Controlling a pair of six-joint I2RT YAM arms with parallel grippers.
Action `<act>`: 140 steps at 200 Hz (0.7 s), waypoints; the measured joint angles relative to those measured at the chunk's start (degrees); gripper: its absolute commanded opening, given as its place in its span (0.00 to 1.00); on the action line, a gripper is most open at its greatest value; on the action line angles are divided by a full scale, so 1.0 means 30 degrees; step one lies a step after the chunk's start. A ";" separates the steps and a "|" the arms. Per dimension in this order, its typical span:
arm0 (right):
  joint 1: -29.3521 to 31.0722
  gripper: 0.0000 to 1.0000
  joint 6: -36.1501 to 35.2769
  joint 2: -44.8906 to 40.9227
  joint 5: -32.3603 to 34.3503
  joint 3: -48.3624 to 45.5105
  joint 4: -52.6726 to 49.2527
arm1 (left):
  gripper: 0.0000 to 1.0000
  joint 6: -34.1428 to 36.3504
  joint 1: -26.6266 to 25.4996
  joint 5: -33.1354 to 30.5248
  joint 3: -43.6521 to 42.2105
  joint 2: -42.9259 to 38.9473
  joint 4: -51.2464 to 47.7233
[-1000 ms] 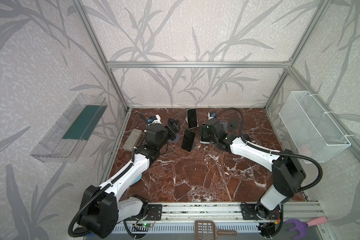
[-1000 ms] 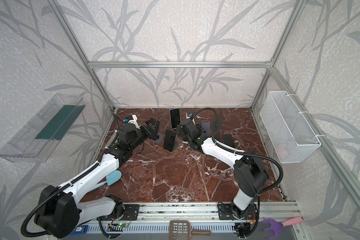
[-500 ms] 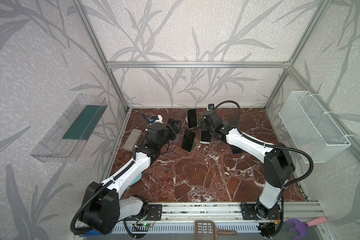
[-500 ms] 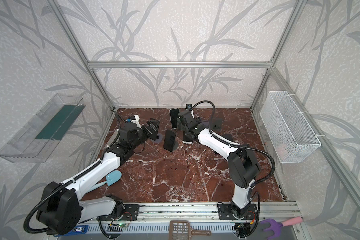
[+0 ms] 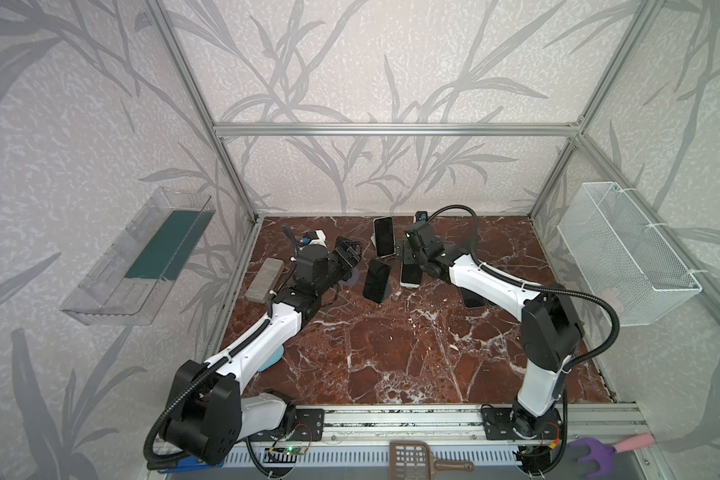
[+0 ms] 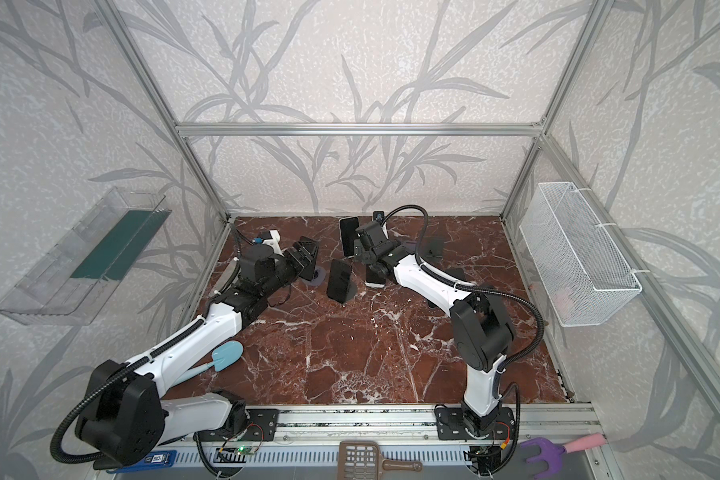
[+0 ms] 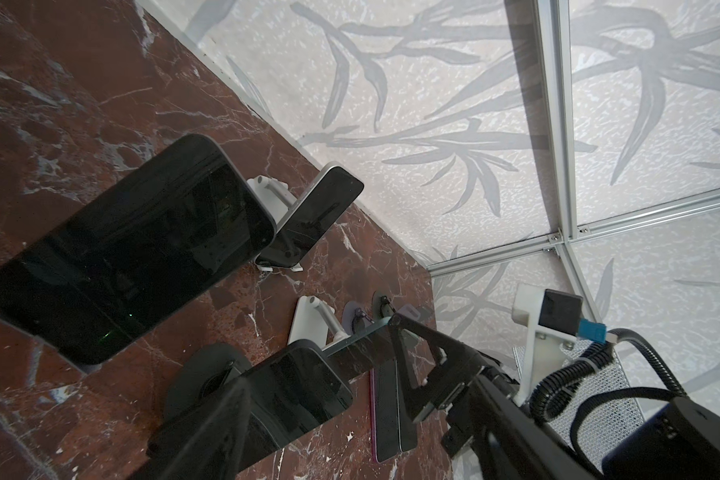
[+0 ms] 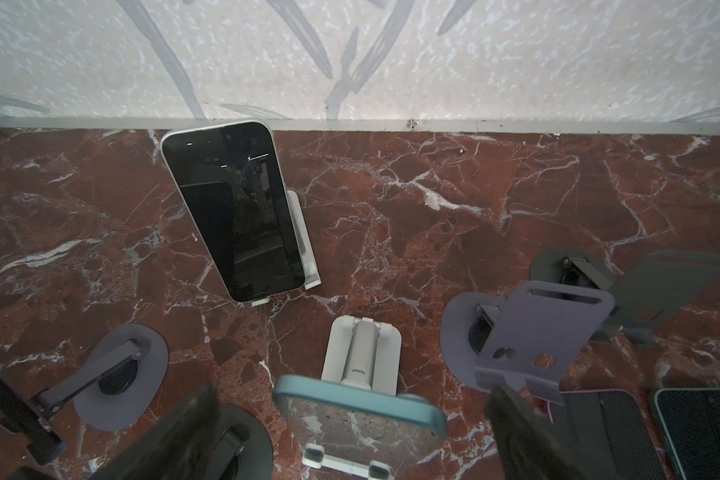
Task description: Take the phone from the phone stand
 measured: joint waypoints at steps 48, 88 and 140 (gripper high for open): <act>0.0000 0.97 0.0845 0.0495 0.0685 0.0000 0.0117 | 0.83 -0.0291 0.0095 0.0255 0.0000 0.0000 0.0109; 0.0000 0.94 0.1486 0.0721 0.0918 -0.0036 0.0933 | 0.83 -0.0546 0.0248 0.0444 0.0000 0.0087 0.0408; 0.0007 0.93 0.2018 0.1384 0.1275 -0.0066 0.1173 | 0.83 -0.0911 0.0459 0.0852 0.0000 0.0372 0.0597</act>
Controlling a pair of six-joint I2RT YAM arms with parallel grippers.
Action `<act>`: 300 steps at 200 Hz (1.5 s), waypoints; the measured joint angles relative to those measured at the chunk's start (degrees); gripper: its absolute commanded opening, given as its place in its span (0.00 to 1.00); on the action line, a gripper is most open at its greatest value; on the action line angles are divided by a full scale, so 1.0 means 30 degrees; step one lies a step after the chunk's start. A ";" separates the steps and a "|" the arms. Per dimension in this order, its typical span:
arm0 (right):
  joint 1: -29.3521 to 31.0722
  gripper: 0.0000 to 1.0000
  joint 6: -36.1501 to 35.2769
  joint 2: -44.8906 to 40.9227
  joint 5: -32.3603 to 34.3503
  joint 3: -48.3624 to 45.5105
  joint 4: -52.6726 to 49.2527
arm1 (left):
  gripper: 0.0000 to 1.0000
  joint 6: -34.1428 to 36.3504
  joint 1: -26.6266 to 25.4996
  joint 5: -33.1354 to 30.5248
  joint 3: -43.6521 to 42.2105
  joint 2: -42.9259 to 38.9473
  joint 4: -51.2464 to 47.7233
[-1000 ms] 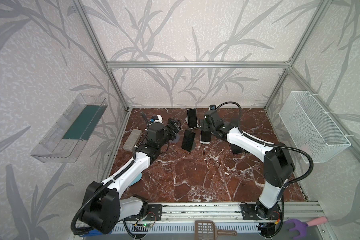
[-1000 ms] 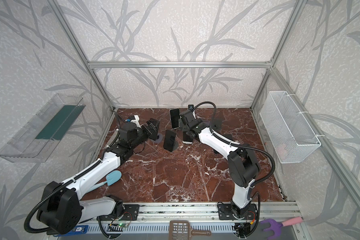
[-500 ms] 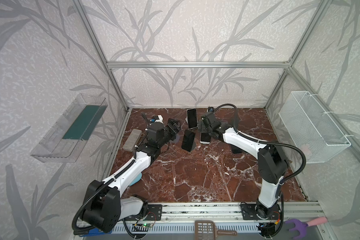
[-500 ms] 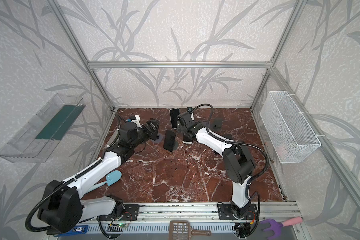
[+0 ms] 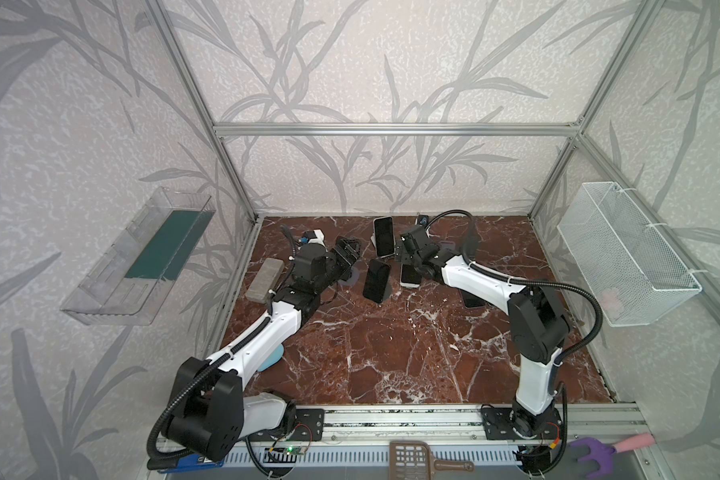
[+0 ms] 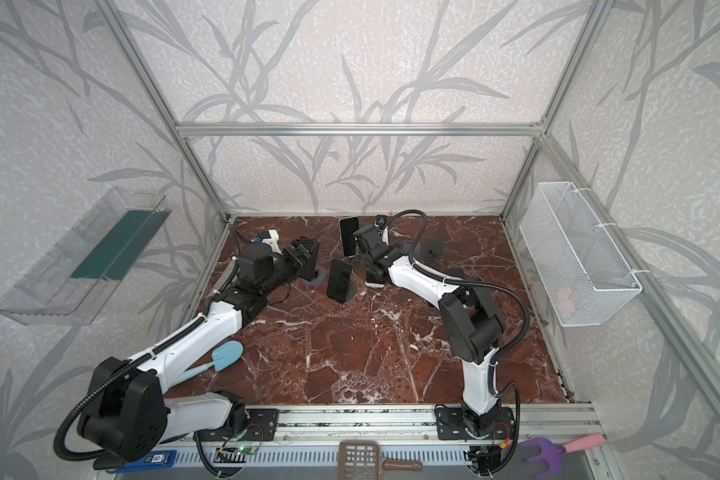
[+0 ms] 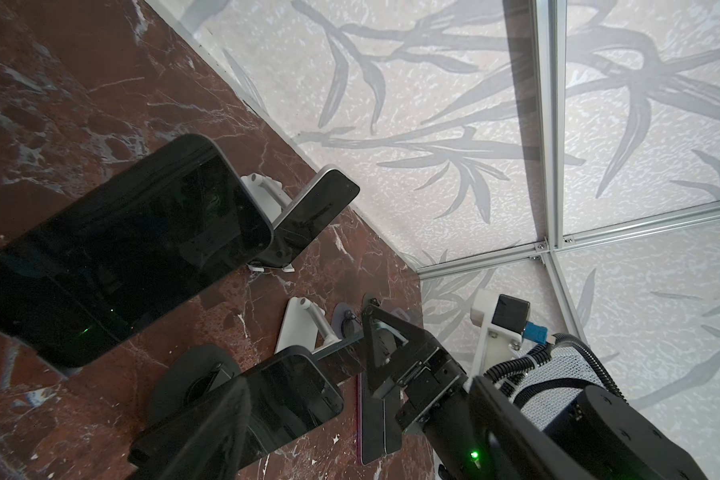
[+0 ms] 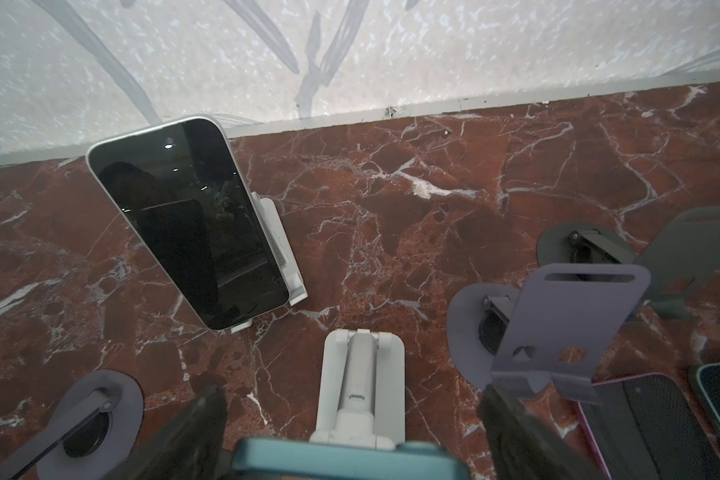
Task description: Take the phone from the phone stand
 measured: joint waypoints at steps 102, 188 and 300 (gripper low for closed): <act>0.0036 0.80 0.0291 0.0386 0.0576 -0.0576 0.1180 | 0.83 -0.0277 0.0240 0.0627 0.0000 0.0299 0.0291; 0.0109 0.68 -0.0532 0.0117 0.0605 -0.1588 0.2820 | 0.83 -0.0590 0.0423 0.0962 0.0000 0.0379 0.0474; 0.0197 0.64 -0.2324 -0.1734 -0.0328 -0.2331 0.2769 | 0.82 -0.0882 0.0437 0.2178 0.0000 0.0896 0.1603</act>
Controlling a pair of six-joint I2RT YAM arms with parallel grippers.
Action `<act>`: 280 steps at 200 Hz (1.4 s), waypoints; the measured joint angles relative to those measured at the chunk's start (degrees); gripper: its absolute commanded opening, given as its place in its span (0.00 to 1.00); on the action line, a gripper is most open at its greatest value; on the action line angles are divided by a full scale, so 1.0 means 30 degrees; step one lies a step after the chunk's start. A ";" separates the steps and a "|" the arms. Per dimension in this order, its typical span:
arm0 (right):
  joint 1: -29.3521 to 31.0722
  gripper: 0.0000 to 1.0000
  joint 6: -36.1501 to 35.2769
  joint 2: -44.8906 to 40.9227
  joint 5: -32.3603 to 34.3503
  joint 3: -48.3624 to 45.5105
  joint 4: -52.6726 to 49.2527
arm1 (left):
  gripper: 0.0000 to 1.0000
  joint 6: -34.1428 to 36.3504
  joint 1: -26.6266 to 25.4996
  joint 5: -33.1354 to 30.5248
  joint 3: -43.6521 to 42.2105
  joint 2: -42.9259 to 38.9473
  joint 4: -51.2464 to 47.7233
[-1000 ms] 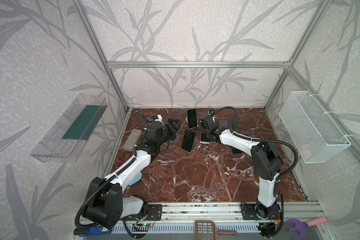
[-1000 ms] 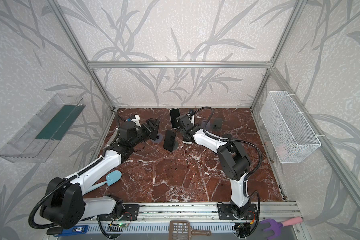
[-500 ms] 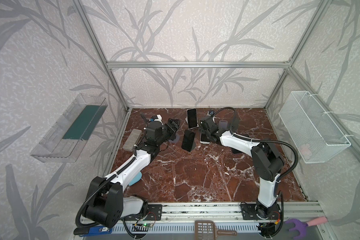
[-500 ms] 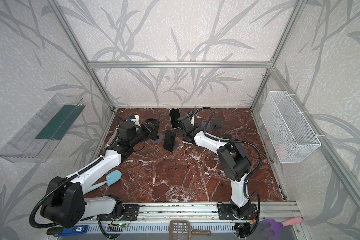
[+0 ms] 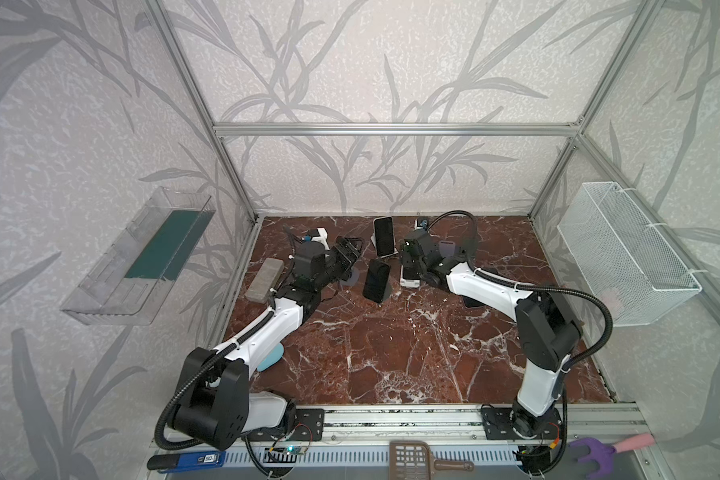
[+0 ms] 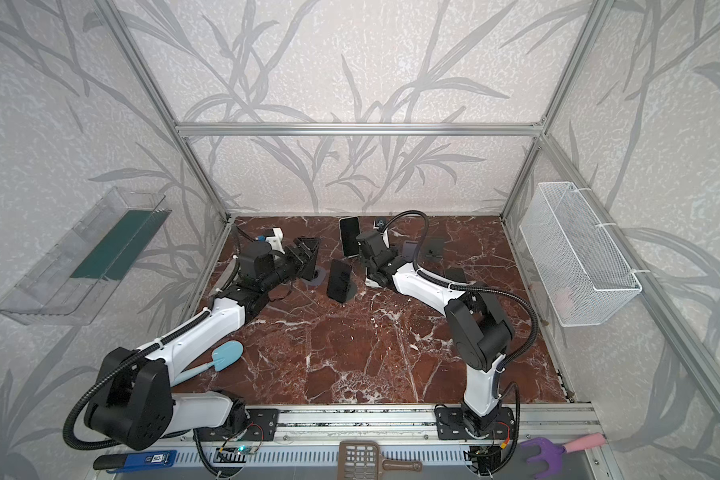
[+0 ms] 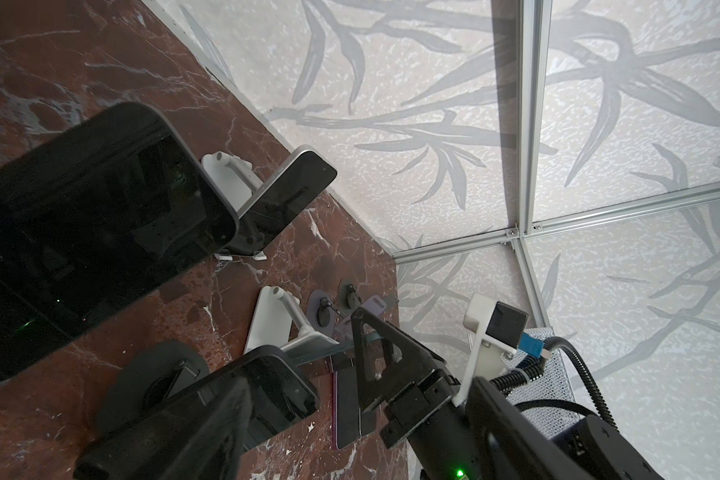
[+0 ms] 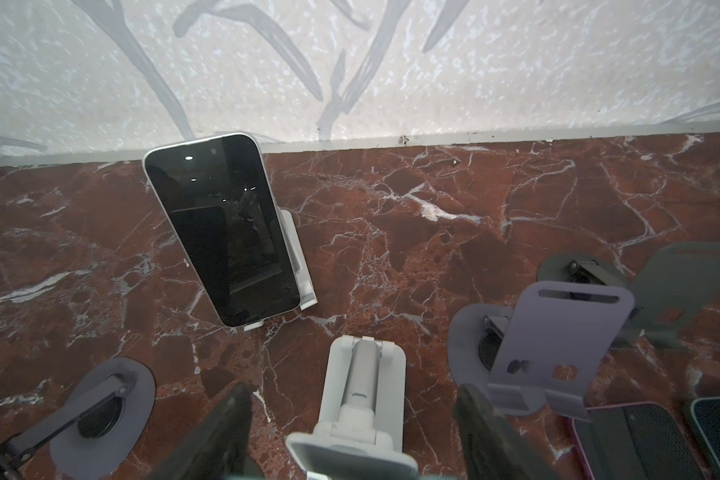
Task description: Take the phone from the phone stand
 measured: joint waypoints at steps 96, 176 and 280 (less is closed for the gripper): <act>-0.0933 0.64 -0.0605 -0.6557 -0.1705 -0.5115 -0.0561 | 0.77 0.0211 -0.0379 0.0175 0.0000 0.0000 0.0131; -0.5013 0.64 -0.1362 -1.0091 -0.5654 -0.9020 -0.2790 | 0.76 0.0678 -0.1209 0.0124 0.0000 0.0255 0.0102; -0.5756 0.64 -0.3249 -0.9551 -0.8466 -0.9216 -0.3657 | 0.73 0.0991 -0.1370 0.0277 0.0328 0.0517 -0.0168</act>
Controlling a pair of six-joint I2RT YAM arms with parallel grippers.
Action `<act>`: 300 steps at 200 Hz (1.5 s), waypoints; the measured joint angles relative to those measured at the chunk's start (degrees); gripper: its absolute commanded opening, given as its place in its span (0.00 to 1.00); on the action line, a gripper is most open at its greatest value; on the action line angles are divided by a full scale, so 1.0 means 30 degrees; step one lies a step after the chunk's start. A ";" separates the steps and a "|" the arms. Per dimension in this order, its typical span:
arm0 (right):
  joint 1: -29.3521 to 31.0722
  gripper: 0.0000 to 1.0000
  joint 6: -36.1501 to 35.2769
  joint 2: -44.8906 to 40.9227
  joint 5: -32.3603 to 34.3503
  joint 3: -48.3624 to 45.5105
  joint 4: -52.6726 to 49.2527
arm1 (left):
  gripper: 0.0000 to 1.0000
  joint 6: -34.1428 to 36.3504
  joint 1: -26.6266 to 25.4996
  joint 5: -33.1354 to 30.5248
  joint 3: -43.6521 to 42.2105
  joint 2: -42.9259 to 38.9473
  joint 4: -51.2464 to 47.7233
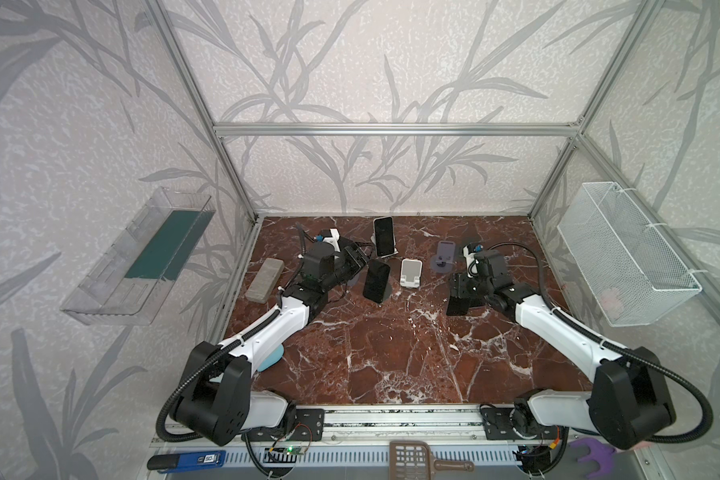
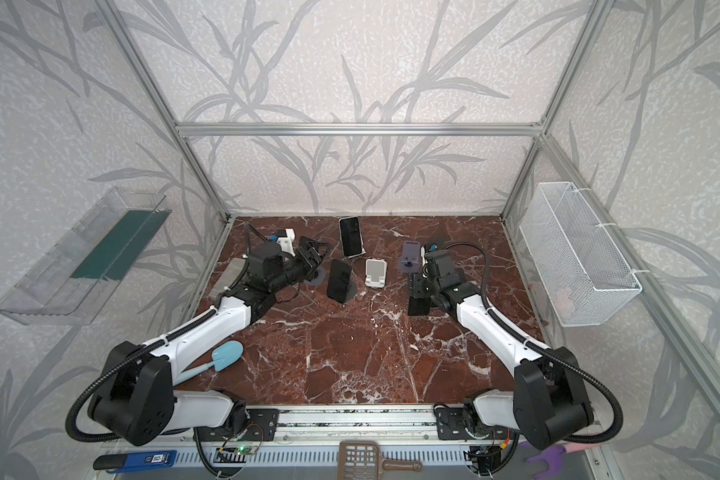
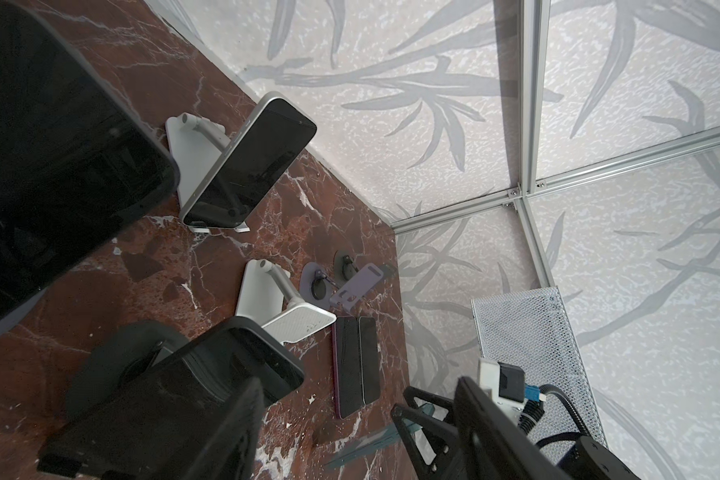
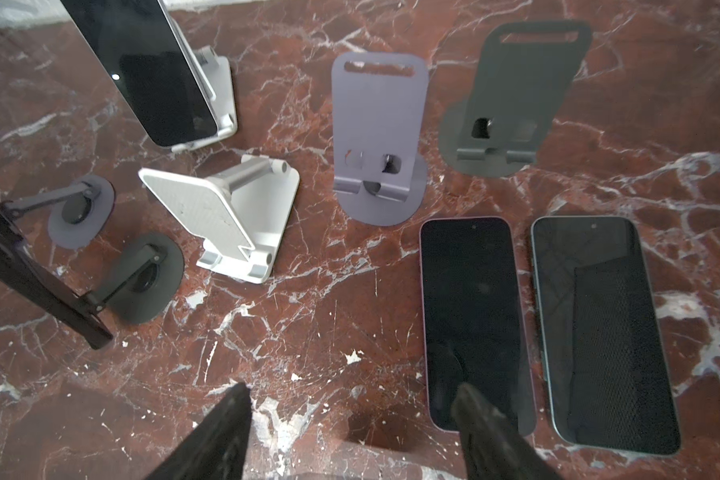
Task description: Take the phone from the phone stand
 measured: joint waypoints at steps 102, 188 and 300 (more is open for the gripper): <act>-0.0015 0.64 -0.1326 0.3665 -0.1880 0.3045 -0.1989 | 0.73 0.0015 -0.0007 0.0036 0.0000 -0.0022 0.0138; -0.0124 0.65 -0.1610 0.6980 -0.2703 0.4809 -0.2310 | 0.73 -0.0022 -0.0058 0.0029 0.0000 -0.0160 0.0495; 0.0022 0.65 -0.0554 0.9872 -0.2135 0.5632 -0.1647 | 0.72 -0.0015 -0.0066 0.0051 0.0000 -0.0160 0.0576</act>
